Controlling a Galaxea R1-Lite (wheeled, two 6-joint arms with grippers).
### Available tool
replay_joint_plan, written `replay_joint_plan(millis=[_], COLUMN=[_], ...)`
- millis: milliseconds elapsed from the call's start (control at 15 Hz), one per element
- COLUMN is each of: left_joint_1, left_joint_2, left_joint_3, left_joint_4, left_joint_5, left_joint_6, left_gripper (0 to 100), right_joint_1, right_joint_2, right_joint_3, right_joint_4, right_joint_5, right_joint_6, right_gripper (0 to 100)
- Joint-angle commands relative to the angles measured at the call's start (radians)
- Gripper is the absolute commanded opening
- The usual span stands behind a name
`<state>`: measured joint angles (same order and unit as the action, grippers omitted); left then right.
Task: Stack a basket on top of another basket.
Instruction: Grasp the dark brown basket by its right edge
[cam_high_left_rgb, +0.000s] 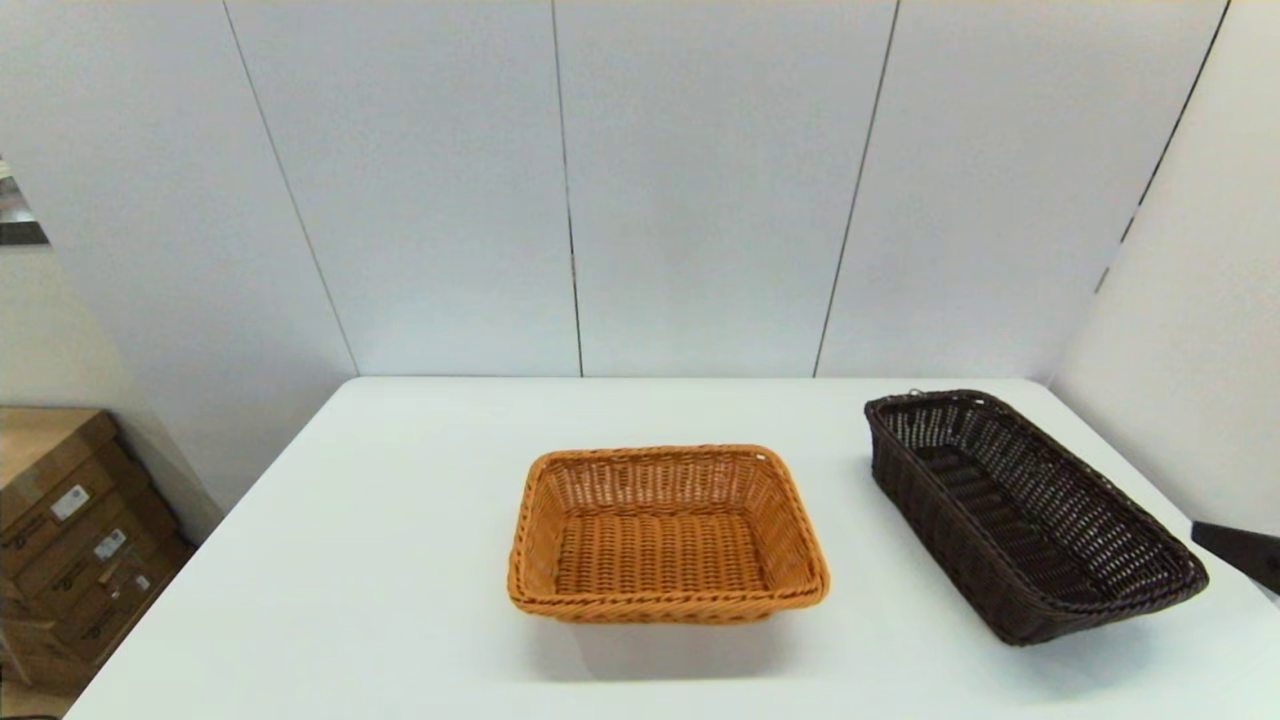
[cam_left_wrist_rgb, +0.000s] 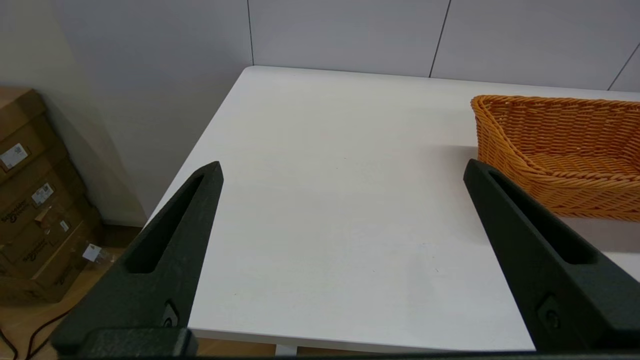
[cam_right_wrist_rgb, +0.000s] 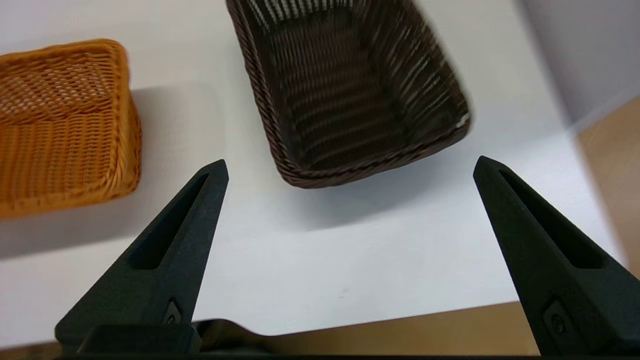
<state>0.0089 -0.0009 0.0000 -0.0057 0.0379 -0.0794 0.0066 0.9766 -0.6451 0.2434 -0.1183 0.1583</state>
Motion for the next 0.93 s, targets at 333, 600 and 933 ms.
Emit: replay_joint_plan(millis=[333,600,933], left_joint_1=[0.000,0.000,0.000], left_joint_2=[-0.001,-0.001,-0.001], left_joint_3=[0.002,0.002,0.002], left_joint_4=[0.000,0.000,0.000], left_joint_5=[0.000,0.000,0.000], left_joint_6=[-0.002,-0.002,-0.002], left_gripper=[100,100,100], right_joint_1=[0.032,-0.005,-0.073], right_joint_2=[0.467,0.537,0.617], right_joint_3=[-0.151,-0.191,-0.205], right_joint_4=[0.047,0.094,0.126], right_joint_5=[-0.112,-0.150,-0.153], right_joint_6=[0.497,0.646,0.705], right_gripper=[100,100,100])
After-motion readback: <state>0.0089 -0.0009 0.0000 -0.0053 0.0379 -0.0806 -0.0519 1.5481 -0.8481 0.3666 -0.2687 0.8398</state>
